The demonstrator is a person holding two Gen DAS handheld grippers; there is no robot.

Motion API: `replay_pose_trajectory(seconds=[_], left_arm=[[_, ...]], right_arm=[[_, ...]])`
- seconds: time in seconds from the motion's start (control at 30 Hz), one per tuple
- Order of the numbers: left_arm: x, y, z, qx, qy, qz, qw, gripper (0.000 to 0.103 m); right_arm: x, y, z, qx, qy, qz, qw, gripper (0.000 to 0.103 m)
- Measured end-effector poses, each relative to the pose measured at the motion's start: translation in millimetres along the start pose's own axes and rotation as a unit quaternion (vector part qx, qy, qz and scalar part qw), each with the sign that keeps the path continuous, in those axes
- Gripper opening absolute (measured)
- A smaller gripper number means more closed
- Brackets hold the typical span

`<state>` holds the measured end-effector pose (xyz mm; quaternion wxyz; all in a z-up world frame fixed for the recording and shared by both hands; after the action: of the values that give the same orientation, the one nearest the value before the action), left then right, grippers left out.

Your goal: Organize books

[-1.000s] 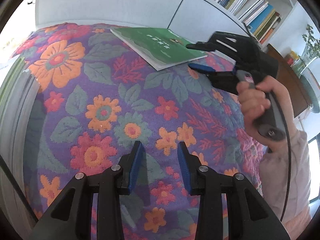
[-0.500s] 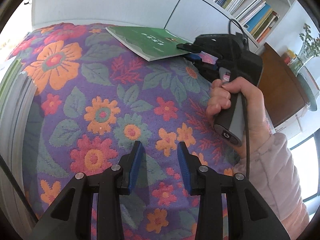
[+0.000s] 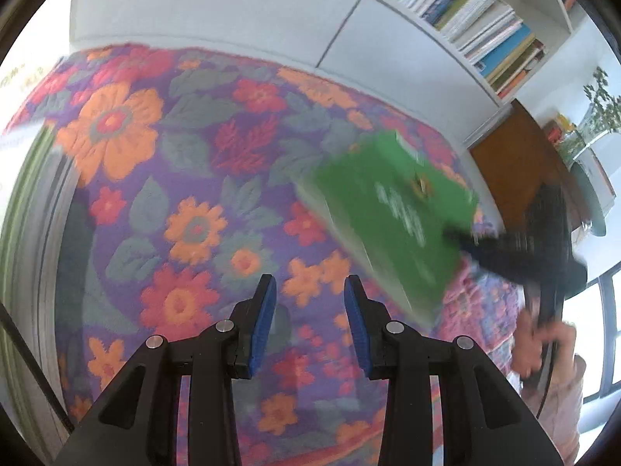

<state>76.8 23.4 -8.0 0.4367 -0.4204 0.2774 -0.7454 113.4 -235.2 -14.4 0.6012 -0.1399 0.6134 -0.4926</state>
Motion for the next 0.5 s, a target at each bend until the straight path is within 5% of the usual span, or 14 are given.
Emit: replay_pose_trajectory(seconds=[0.17, 0.3, 0.5], left_arm=[[45.9, 30.6, 27.8, -0.011, 0.045, 0.003, 0.9989, 0.034], [63.6, 77.8, 38.9, -0.055, 0.066, 0.014, 0.9962, 0.034], [78.6, 97.3, 39.7, -0.045, 0.105, 0.051, 0.9922, 0.037]], right_arm=[[46.6, -36.5, -13.6, 0.0, -0.001, -0.011, 1.0, 0.019], [43.3, -35.3, -13.6, 0.007, -0.018, -0.017, 1.0, 0.019], [47.3, -33.8, -11.2, 0.004, -0.008, 0.004, 1.0, 0.02]])
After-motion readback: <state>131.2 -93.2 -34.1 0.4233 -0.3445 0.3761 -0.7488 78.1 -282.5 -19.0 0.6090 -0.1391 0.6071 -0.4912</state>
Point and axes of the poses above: each gripper's, at about its wrist camera, not at the fingertips, and y roughly the way its jaws point, x to its right, z to its top, the point moved 8 cm from there along y, roughly the way its jaws point, and after that the axes turned 5 degrees about y, right-handed, at the moved point
